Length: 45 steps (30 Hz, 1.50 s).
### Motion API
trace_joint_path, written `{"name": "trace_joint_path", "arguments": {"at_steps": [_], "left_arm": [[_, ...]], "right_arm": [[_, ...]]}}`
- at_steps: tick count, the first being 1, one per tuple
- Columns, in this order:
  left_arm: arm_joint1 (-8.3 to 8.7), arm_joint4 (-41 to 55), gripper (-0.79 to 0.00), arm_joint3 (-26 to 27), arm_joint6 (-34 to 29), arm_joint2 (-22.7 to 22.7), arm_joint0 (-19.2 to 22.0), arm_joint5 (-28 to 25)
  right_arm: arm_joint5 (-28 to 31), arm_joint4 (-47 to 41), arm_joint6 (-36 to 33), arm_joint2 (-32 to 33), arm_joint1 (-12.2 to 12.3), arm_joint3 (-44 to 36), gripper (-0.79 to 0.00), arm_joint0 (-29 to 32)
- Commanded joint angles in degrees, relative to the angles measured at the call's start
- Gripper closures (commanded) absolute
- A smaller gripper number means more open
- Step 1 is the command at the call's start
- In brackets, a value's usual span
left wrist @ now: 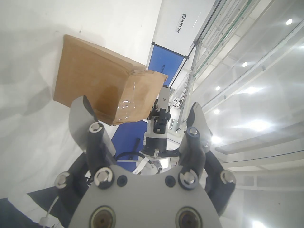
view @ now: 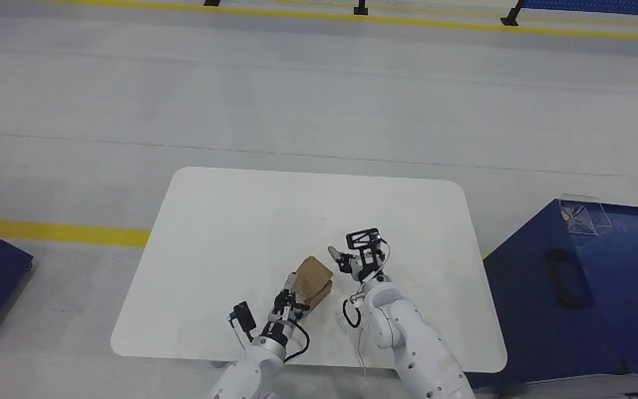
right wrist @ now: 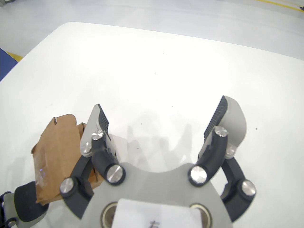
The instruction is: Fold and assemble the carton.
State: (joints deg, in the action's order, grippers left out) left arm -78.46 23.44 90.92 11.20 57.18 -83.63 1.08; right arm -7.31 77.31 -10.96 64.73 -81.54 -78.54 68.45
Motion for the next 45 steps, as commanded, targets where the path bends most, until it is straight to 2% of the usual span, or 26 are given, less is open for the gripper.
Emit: {"name": "trace_joint_path", "arguments": {"at_steps": [1,2,7,10,11,14,16,17,18,21,24,25,26,27,40,43,45], "left_arm": [[-0.18,-1.0,-0.385,-0.8,1.5,-0.1,0.8,2.6],[-0.25,-1.6,-0.403,-0.9,1.6,-0.4,1.2,3.8],[-0.53,-2.7,-0.391,-1.3,1.8,-0.7,1.9,6.9],[-0.70,-3.5,-0.400,-1.5,1.8,-1.0,1.9,7.0],[-0.77,-3.6,-0.446,-1.6,1.8,-1.0,2.0,7.0],[-0.99,-3.6,-0.486,-2.1,1.8,-1.1,2.1,7.1],[-1.17,-3.7,-0.446,-2.7,2.2,-1.3,2.4,7.2],[-1.26,-3.7,-0.456,-2.9,2.2,-1.3,2.5,7.2],[-1.35,-3.5,-0.499,-3.2,2.3,-1.3,2.6,7.2],[-1.63,-2.9,-0.511,-3.6,2.3,-1.2,2.8,6.3],[-1.82,-2.2,-0.588,-3.5,2.1,-0.9,2.4,4.2],[-1.86,-2.1,-0.653,-3.5,2.0,-0.8,2.3,3.7],[-1.90,-2.1,-0.785,-3.3,2.2,-0.6,2.2,3.0],[-1.96,-2.2,-0.785,-3.1,2.7,-0.3,1.9,1.7],[-1.94,-2.5,-0.785,-3.2,2.4,-0.4,2.0,2.0],[-1.35,-11.0,-0.785,-2.7,0.6,-0.7,2.9,4.7],[-0.85,-15.0,-0.785,-1.6,-3.7,-1.0,2.8,6.8]], "right_arm": [[-0.8,2.3,-0.3,-0.8,-0.1,0.9,-0.785,-0.8],[-0.7,2.5,-0.4,-1.2,-0.2,1.3,-0.785,-1.1],[1.3,3.9,0.5,-2.7,-0.4,2.6,-0.785,-1.7],[2.3,5.6,0.8,-3.3,-0.4,3.0,-0.785,-1.8],[2.4,5.6,0.8,-3.4,-0.5,3.1,-0.785,-1.7],[2.8,6.0,1.0,-3.5,-0.5,3.0,-0.785,-1.6],[3.4,6.0,1.0,-3.5,-0.5,3.0,-0.785,-1.4],[3.4,6.0,1.1,-3.4,-0.5,2.9,-0.785,-1.3],[3.4,6.0,1.1,-3.4,-0.5,2.9,-0.785,-1.2],[3.3,5.7,1.8,-3.0,-0.5,2.9,-0.785,-1.0],[2.1,4.3,3.9,-2.1,-0.6,2.3,-0.785,-0.3],[1.7,3.8,4.4,-1.6,-0.5,2.0,-0.785,0.1],[1.8,2.7,4.5,-1.1,-0.5,1.6,-0.785,0.4],[2.4,1.4,3.6,-0.6,-0.5,1.2,-0.785,0.6],[2.6,0.7,3.2,-0.4,-0.5,1.1,-0.785,0.7],[3.9,-2.6,1.9,1.6,-0.3,0.5,-0.785,0.5],[6.1,-5.6,-0.2,3.3,-0.1,-0.1,-0.785,0.1]]}}
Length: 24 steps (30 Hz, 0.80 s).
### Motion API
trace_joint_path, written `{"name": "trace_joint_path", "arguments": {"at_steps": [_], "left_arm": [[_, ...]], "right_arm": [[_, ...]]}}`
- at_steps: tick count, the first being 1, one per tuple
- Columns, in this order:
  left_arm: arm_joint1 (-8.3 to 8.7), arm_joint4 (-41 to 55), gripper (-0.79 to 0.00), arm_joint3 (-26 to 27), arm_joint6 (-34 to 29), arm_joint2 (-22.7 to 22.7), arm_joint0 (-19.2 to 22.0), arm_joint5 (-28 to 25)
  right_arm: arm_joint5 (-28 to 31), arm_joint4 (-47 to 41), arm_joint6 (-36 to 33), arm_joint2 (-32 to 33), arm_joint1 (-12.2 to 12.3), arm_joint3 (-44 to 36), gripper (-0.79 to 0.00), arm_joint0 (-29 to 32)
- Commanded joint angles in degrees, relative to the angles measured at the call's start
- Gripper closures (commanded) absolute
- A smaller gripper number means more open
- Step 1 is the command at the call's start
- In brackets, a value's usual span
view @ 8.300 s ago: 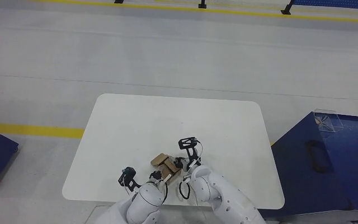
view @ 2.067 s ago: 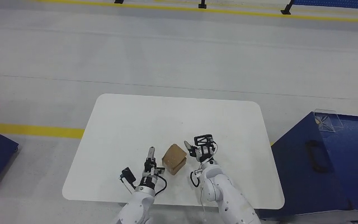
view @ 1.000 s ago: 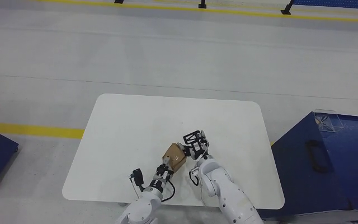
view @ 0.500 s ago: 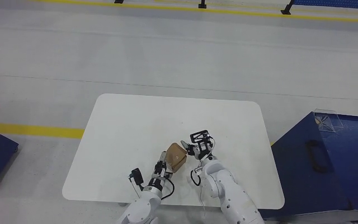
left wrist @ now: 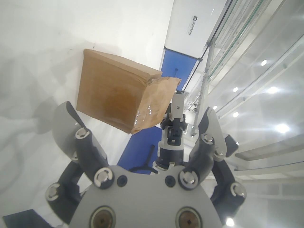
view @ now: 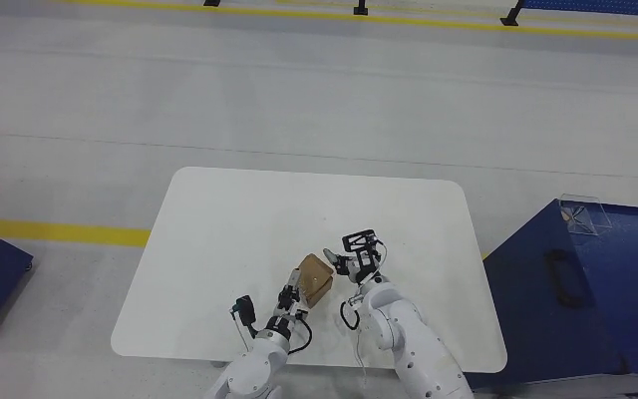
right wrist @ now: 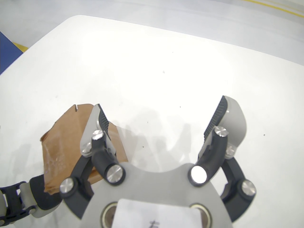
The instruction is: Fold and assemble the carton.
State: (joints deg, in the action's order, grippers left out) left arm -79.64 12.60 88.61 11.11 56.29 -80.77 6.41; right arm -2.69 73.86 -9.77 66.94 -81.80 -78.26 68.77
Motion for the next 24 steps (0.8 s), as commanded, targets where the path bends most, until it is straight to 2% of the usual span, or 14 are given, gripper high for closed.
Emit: {"name": "trace_joint_path", "arguments": {"at_steps": [1,5,10,13,14,24], "left_arm": [[0.66,-5.2,-0.785,1.5,-7.0,0.4,0.1,2.9],[1.85,-12.0,-0.785,2.9,-12.3,2.5,0.0,5.7],[2.07,-10.6,-0.785,2.3,-15.8,4.2,0.4,6.6],[1.84,-9.7,-0.782,0.5,-16.2,4.0,1.3,6.6],[1.75,-9.6,-0.742,-0.1,-16.2,4.0,1.7,6.5],[1.14,-7.6,-0.745,-3.2,-16.4,3.6,3.2,5.4]], "right_arm": [[3.4,-3.4,-2.6,1.8,0.3,-0.7,-0.785,-0.3],[7.0,-4.7,-6.1,3.9,0.9,-1.5,-0.785,-0.5],[7.9,-2.4,-7.8,3.7,1.1,-0.8,-0.785,-0.9],[7.6,-2.0,-8.2,3.2,1.1,0.1,-0.785,-1.3],[7.4,-2.0,-8.4,3.0,1.1,0.5,-0.785,-1.5],[9.7,-6.5,-12.5,1.4,0.6,5.1,-0.785,-4.9]]}}
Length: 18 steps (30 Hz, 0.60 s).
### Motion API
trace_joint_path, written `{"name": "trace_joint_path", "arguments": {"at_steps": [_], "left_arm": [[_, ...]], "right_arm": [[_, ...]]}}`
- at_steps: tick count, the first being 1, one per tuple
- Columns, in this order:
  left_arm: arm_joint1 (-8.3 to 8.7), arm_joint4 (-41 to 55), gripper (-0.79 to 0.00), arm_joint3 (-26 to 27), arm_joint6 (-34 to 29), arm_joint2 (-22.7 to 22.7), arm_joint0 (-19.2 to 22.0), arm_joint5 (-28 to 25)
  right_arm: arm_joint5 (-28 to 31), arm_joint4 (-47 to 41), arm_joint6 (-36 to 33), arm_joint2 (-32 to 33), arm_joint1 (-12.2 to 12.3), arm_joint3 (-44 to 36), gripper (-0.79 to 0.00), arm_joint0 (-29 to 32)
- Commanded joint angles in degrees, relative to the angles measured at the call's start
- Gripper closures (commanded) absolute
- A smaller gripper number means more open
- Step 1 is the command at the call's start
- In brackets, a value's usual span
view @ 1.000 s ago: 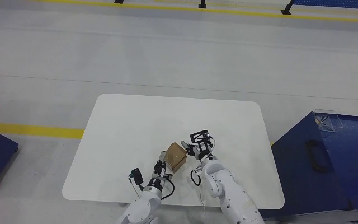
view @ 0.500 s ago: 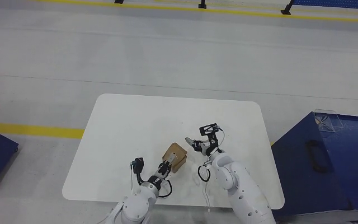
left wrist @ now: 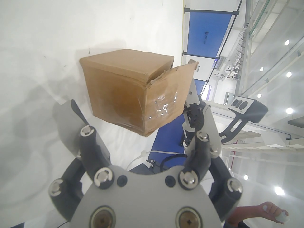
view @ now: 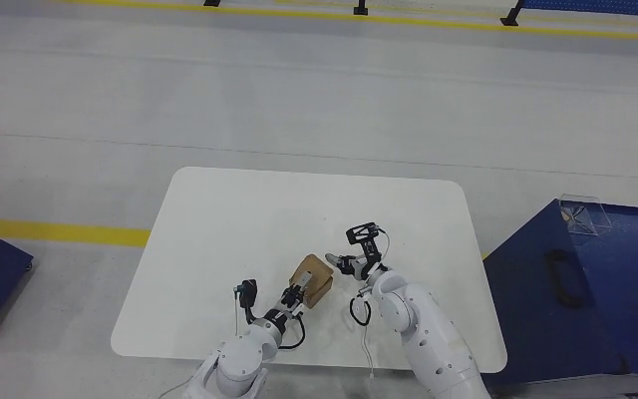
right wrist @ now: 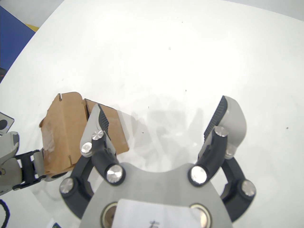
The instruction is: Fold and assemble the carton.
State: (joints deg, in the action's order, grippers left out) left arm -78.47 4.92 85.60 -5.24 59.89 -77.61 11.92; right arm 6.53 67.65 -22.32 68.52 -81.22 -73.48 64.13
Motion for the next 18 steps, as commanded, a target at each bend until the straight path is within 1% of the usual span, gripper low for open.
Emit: {"name": "trace_joint_path", "arguments": {"at_steps": [1,6,11,15,17,18], "left_arm": [[-0.06,0.2,-0.739,-0.3,-0.1,0.1,0.0,-0.1],[-0.19,0.3,-0.723,-0.6,0.0,0.1,-0.1,-0.4],[-0.39,0.8,-0.733,-1.0,0.3,0.2,0.0,-0.1],[-0.54,1.0,-0.708,-1.2,0.6,0.2,0.1,0.1],[-0.61,1.1,-0.653,-1.3,0.7,0.1,0.2,0.3],[-0.65,1.1,-0.650,-1.3,0.7,0.1,0.2,0.3]], "right_arm": [[0.7,-0.4,0.3,-0.3,0.0,0.4,-0.785,-0.3],[1.9,-1.0,0.0,-0.6,0.0,0.0,-0.785,-0.2],[2.5,-1.1,-0.2,-0.5,0.2,-0.4,-0.785,0.0],[2.6,-1.0,-0.2,-1.0,0.2,0.1,-0.785,0.0],[2.6,-1.2,-0.2,-1.2,0.2,0.3,-0.785,-0.1],[2.8,-1.3,-0.2,-1.2,0.2,0.4,-0.785,-0.1]]}}
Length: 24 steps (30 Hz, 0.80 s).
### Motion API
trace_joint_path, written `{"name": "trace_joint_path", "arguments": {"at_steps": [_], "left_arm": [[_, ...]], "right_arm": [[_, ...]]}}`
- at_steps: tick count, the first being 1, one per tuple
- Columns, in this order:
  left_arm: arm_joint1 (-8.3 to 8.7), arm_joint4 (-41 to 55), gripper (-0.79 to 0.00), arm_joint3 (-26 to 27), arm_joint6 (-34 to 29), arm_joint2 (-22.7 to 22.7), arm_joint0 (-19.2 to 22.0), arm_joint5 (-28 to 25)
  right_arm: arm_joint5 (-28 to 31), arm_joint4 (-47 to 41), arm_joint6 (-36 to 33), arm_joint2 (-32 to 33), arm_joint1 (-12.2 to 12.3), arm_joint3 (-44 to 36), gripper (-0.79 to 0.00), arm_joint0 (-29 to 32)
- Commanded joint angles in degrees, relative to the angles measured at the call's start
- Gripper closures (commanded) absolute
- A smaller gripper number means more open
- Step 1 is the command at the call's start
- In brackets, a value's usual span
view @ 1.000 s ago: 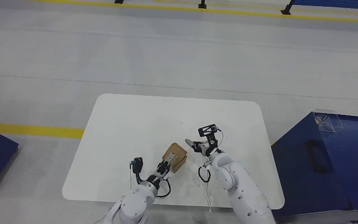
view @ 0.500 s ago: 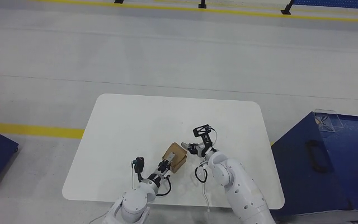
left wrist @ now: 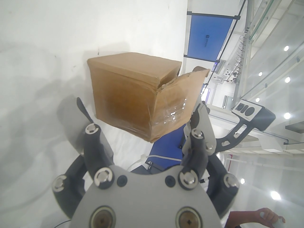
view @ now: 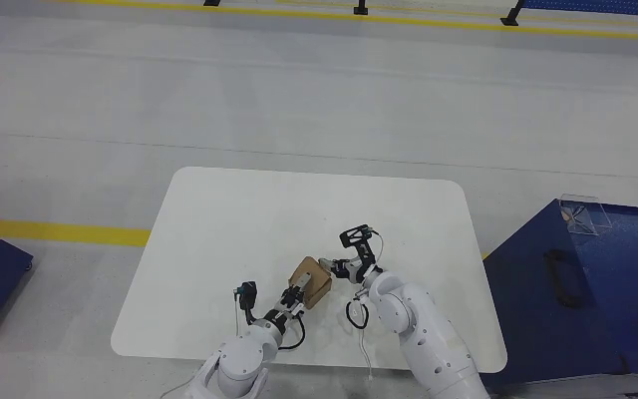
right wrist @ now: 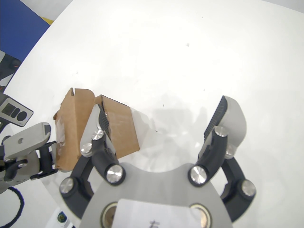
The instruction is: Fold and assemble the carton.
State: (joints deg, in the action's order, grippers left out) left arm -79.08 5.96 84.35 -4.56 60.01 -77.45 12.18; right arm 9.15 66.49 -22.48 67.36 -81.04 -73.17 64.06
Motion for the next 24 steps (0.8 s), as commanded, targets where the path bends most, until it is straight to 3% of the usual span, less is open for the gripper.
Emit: {"name": "trace_joint_path", "arguments": {"at_steps": [1,7,24], "left_arm": [[-0.08,-0.1,-0.643,-0.1,0.2,-0.1,0.1,0.2],[-0.33,0.1,-0.594,-0.3,0.5,-0.3,0.2,0.4],[-0.51,0.4,-0.603,0.6,1.1,1.1,-0.9,-0.8]], "right_arm": [[0.2,-0.2,0.1,-0.2,0.0,0.2,-0.785,-0.1],[0.4,-0.2,0.3,-0.5,0.0,0.6,-0.785,-0.2],[1.8,-2.6,0.8,1.1,0.6,-0.3,-0.785,0.0]]}}
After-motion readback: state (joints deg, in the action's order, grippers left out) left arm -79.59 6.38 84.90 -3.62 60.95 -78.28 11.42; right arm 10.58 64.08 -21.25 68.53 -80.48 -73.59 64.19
